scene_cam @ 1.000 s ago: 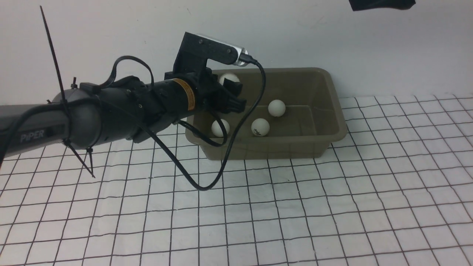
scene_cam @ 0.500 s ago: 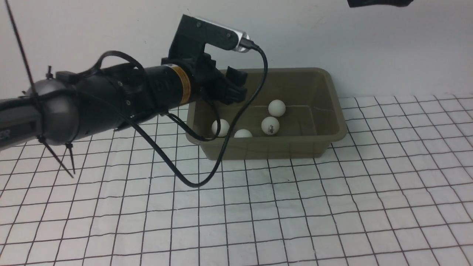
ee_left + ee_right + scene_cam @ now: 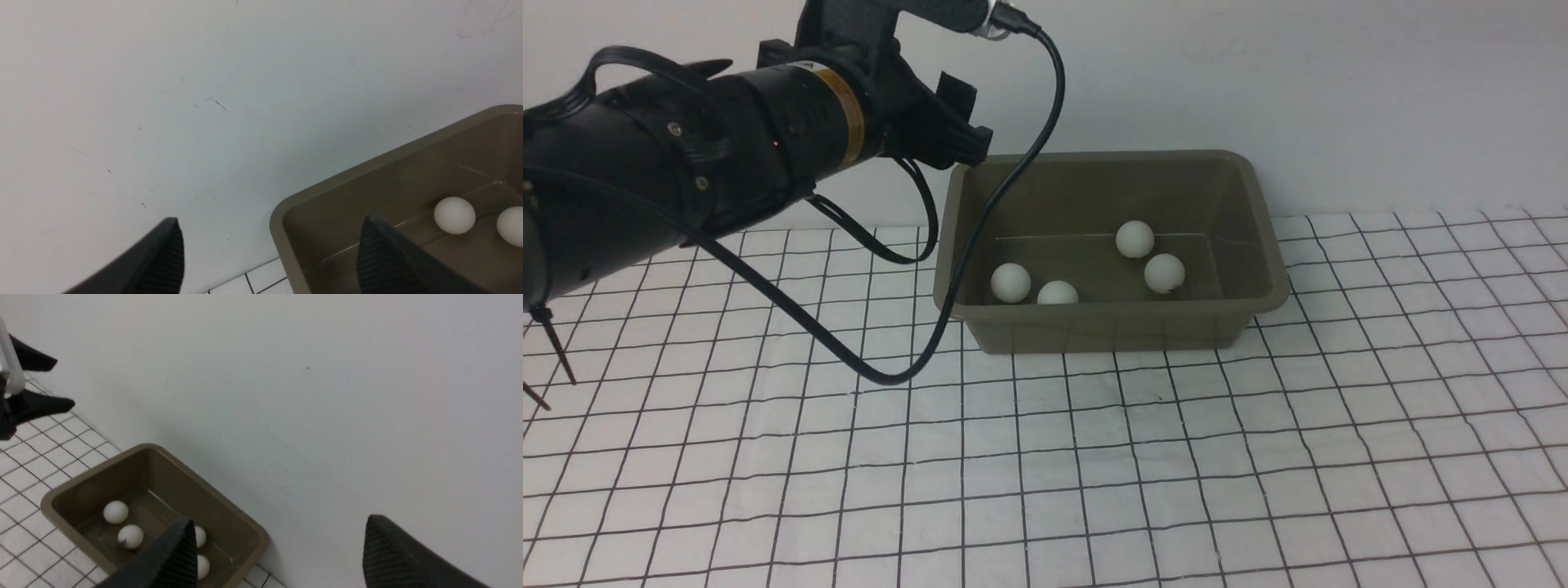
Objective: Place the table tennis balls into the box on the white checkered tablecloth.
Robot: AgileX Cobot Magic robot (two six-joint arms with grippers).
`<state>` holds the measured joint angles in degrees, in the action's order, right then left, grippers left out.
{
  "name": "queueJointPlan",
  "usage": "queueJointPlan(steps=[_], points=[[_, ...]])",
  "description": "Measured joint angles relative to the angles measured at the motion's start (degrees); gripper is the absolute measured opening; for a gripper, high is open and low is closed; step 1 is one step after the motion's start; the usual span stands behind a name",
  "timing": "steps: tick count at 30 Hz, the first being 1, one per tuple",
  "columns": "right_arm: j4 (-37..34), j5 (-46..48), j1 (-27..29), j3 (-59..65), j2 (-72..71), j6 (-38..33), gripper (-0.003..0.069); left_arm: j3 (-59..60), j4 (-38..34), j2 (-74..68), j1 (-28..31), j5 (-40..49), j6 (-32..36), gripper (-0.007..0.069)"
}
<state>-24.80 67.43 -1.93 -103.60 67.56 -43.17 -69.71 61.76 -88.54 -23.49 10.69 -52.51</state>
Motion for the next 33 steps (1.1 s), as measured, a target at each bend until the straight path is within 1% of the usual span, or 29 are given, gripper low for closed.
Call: queueJointPlan(steps=[3, 6, 15, 20, 22, 24, 28, 33], points=[[2.3, -1.2, 0.0, 8.6, -5.9, 0.9, 0.0495, 0.0, 0.1, 0.0, 0.0, 0.0, 0.0, 0.0510], [2.7, -5.2, 0.0, 18.6, -11.8, 1.2, 0.0495, 0.0, 0.1, 0.0, 0.0, 0.0, 0.0, 0.0510], [-0.2, -12.4, 0.0, 38.1, -22.3, 0.2, 0.0495, 0.0, 0.2, 0.0, 0.0, 0.0, 0.0, 0.0510], [-4.2, -17.2, 0.0, 51.1, -26.9, -3.2, 0.0495, 0.0, 0.2, 0.0, 0.0, 0.0, 0.0, 0.0510], [-6.2, -18.6, 0.0, 54.3, -28.0, -4.7, 0.0495, 0.0, 0.2, 0.0, 0.0, 0.0, -0.1, 0.0510], [-10.0, -20.5, 0.0, 59.0, -29.4, -7.1, 0.0495, 0.0, 0.2, 0.0, 0.0, 0.0, -0.2, 0.0510], [-15.3, -24.0, 0.0, 65.8, -33.2, -10.3, 0.0495, 0.0, 0.2, 0.0, 0.0, 0.0, -0.3, 0.0510], [-16.1, -25.9, 0.0, 71.2, -41.4, -9.6, 0.0495, 0.0, 0.2, 0.0, 0.0, 0.0, -0.3, 0.0510]])
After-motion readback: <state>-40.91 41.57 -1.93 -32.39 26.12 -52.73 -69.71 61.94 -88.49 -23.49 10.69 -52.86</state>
